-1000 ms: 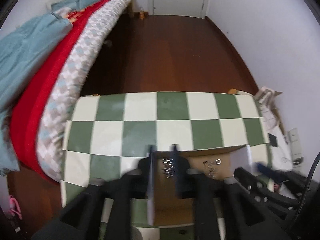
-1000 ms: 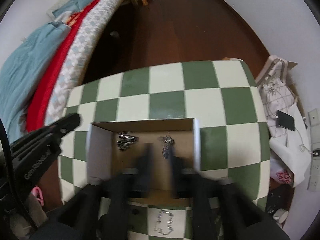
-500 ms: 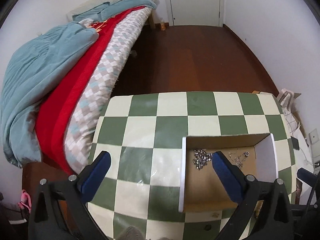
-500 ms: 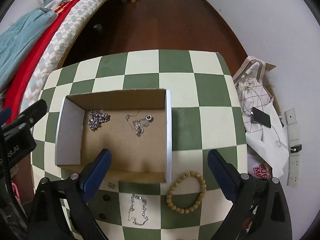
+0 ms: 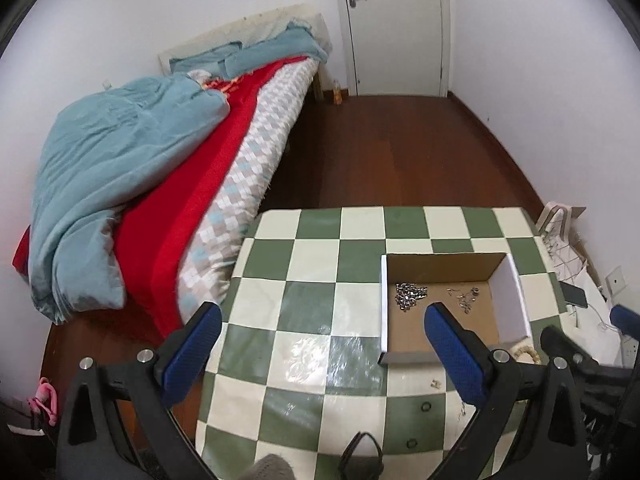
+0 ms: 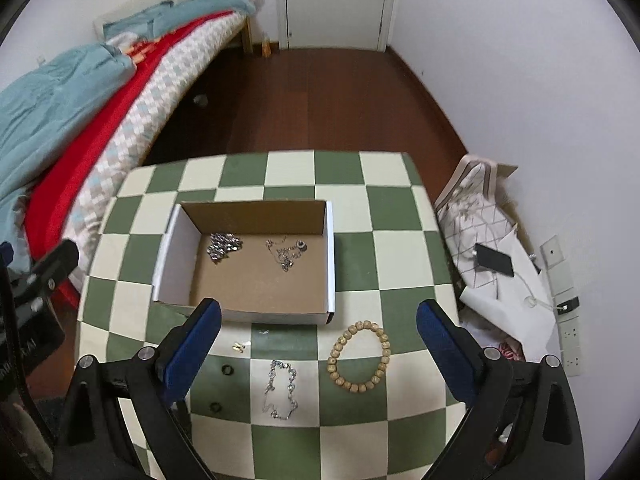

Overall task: Organize jewelry
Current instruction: 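Withdraw both open tools from the box toward the remaining jewelry, then grasp the silver link bracelet with the right tool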

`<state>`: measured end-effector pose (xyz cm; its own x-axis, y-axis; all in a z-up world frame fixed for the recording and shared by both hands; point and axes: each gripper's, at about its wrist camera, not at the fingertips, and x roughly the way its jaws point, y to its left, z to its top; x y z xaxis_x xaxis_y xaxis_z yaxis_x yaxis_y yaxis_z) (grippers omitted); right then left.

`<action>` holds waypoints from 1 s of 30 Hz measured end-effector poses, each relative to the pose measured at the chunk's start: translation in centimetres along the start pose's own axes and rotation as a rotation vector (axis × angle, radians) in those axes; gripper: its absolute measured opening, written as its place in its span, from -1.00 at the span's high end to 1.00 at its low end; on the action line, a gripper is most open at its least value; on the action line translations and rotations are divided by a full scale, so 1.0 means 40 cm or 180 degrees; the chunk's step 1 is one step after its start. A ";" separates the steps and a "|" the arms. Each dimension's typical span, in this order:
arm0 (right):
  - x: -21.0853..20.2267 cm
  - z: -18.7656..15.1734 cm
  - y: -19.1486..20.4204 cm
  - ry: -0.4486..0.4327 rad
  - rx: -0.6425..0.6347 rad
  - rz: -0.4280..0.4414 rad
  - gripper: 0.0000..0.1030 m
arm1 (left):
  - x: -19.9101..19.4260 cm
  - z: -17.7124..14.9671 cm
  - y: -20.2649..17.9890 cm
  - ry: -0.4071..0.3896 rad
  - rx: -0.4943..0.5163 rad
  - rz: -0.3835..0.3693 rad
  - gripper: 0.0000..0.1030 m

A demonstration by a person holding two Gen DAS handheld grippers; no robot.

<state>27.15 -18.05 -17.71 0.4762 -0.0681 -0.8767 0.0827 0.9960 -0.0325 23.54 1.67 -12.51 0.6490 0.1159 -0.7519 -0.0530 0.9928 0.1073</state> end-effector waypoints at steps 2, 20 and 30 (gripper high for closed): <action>-0.043 -0.011 0.000 -0.0109 -0.0004 -0.0015 -0.93 | -0.036 -0.013 0.006 -0.0070 0.0006 0.0006 -0.99; -0.126 -0.222 -0.087 0.0023 0.0376 0.0120 -0.93 | -0.065 -0.178 0.008 0.0172 -0.0004 0.0090 -0.99; 0.071 -0.337 -0.223 0.0498 0.0674 0.0095 -0.23 | 0.103 -0.286 -0.118 0.0756 0.0279 -0.0019 -0.99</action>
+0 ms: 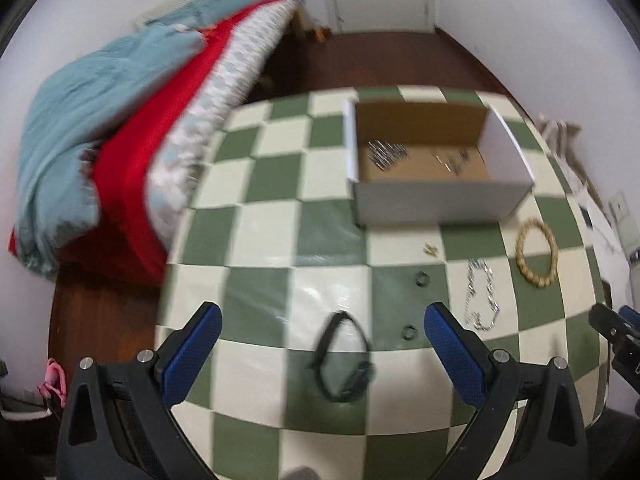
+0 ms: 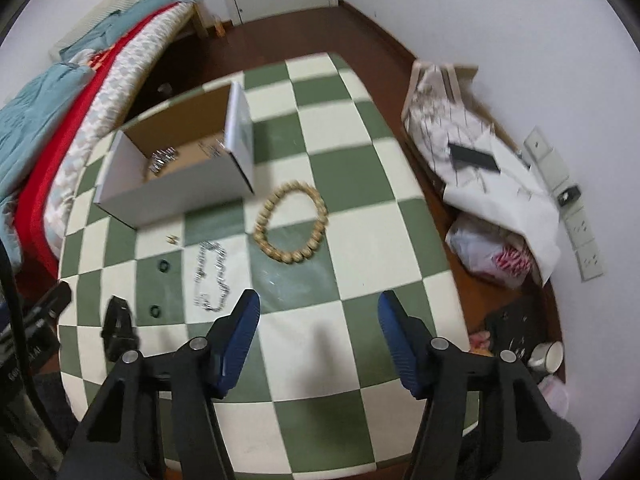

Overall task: Organize jewelry
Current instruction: 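Grasp the silver link bracelet with the right tool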

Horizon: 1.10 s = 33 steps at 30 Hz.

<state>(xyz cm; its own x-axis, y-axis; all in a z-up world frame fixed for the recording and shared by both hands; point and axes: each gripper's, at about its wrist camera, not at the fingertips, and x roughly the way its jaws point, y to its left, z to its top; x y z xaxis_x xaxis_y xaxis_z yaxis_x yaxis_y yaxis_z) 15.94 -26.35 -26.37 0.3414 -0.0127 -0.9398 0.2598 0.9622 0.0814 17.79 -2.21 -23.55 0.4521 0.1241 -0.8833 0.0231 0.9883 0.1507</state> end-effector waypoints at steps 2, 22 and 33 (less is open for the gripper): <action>0.035 -0.006 -0.013 0.0109 0.0088 0.0163 -0.23 | 0.036 0.001 -0.023 0.0090 0.0084 -0.0019 -0.96; 0.230 -0.021 0.253 0.0138 -0.0604 0.0129 0.90 | 0.120 -0.024 0.142 0.0493 -0.0173 -0.0160 -0.39; 0.173 -0.155 0.184 0.0463 -0.0558 0.0240 0.94 | 0.132 -0.120 0.150 0.0771 -0.0299 -0.0503 -0.39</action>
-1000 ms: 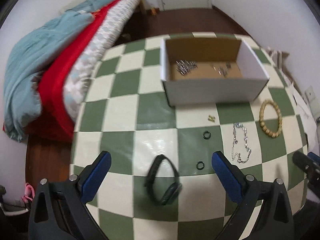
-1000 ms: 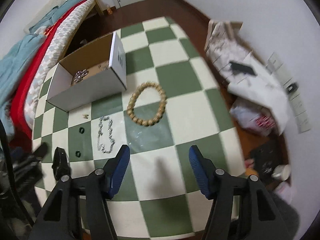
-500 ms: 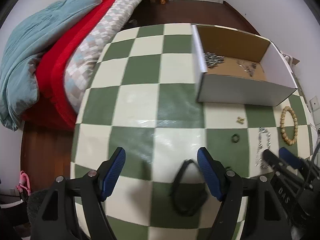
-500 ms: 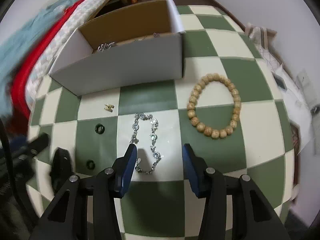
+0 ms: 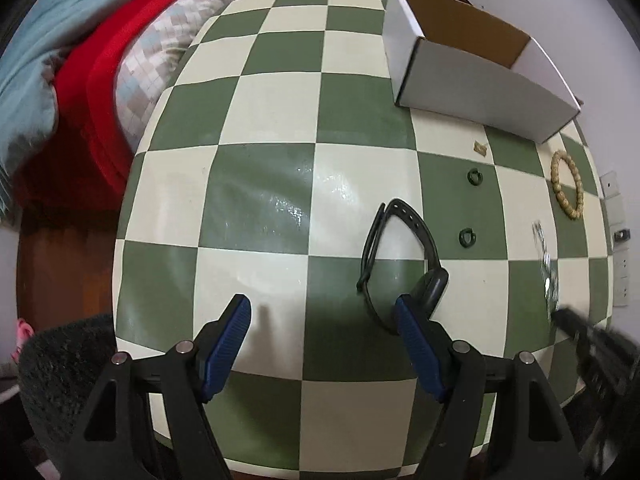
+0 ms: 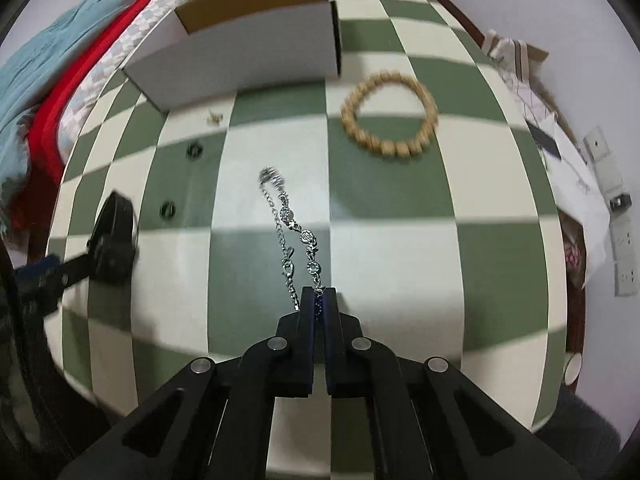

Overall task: Organize jewelry
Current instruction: 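Grasp the silver link bracelet with the right tool, then grasp the black watch by its band with the left tool, then carry the watch and link bracelet into the white box and open both tools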

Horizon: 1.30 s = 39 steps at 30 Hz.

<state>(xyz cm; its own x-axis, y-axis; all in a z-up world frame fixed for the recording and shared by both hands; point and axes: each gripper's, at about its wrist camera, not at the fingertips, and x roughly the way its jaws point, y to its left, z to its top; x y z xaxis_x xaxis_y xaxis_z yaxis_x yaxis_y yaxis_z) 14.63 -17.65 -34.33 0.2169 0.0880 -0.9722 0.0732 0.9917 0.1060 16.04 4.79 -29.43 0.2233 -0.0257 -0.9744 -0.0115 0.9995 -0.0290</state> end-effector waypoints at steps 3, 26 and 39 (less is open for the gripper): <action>-0.012 -0.030 -0.034 0.0029 0.0126 0.0104 0.96 | -0.009 0.014 0.015 -0.0059 -0.0076 -0.0062 -0.39; 0.004 0.043 0.017 -0.0190 -0.0204 -0.0124 0.37 | 0.040 0.043 -0.050 -0.0093 0.0290 0.0043 0.91; 0.006 0.037 0.055 -0.0281 -0.0370 -0.0354 0.87 | 0.043 0.029 -0.073 -0.0153 0.0336 0.0099 0.91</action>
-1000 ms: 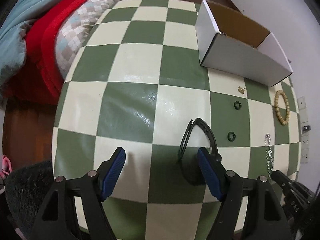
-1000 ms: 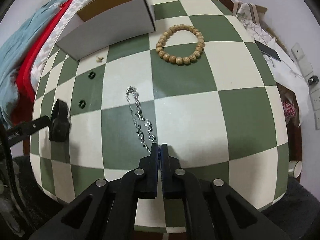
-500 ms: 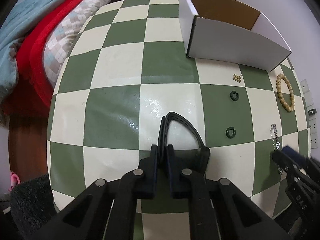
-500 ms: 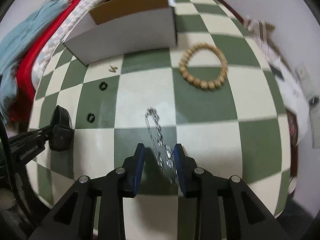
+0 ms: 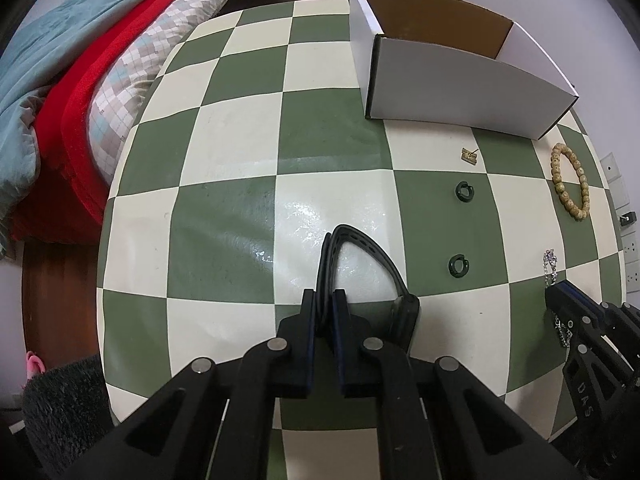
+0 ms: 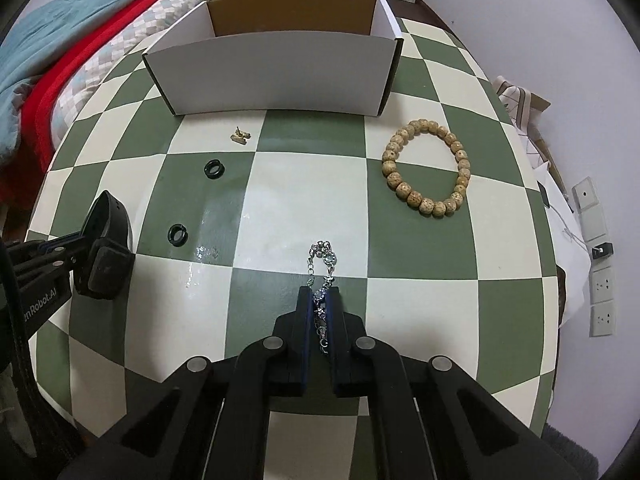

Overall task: Organize jewelry
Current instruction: 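Carry the watch and link bracelet into the white box and open both tools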

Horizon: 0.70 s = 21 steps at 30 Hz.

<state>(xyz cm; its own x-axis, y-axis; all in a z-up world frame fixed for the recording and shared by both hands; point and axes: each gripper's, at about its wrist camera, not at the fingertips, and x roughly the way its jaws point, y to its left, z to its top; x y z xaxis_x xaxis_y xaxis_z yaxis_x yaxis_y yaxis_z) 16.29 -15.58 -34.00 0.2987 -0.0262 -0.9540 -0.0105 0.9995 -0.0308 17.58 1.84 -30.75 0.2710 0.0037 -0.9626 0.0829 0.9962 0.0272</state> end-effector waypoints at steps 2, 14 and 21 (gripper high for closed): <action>-0.001 -0.002 0.001 -0.0005 0.0023 -0.0003 0.88 | -0.006 -0.002 0.001 -0.0021 0.0002 0.0004 0.92; -0.109 0.005 -0.031 -0.0315 0.0342 0.0133 0.91 | -0.145 0.004 -0.038 -0.0471 0.0128 0.0006 0.94; -0.216 0.058 -0.052 -0.0606 0.0417 0.0212 0.91 | -0.260 0.047 -0.051 -0.0811 0.0110 -0.0079 0.94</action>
<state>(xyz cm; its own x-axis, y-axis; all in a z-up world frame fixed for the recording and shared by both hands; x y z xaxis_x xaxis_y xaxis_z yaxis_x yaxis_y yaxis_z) 15.94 -17.37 -25.03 0.4760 0.0315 -0.8789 0.0839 0.9932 0.0811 16.40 -0.39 -20.30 0.5009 -0.0471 -0.8642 0.1239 0.9921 0.0178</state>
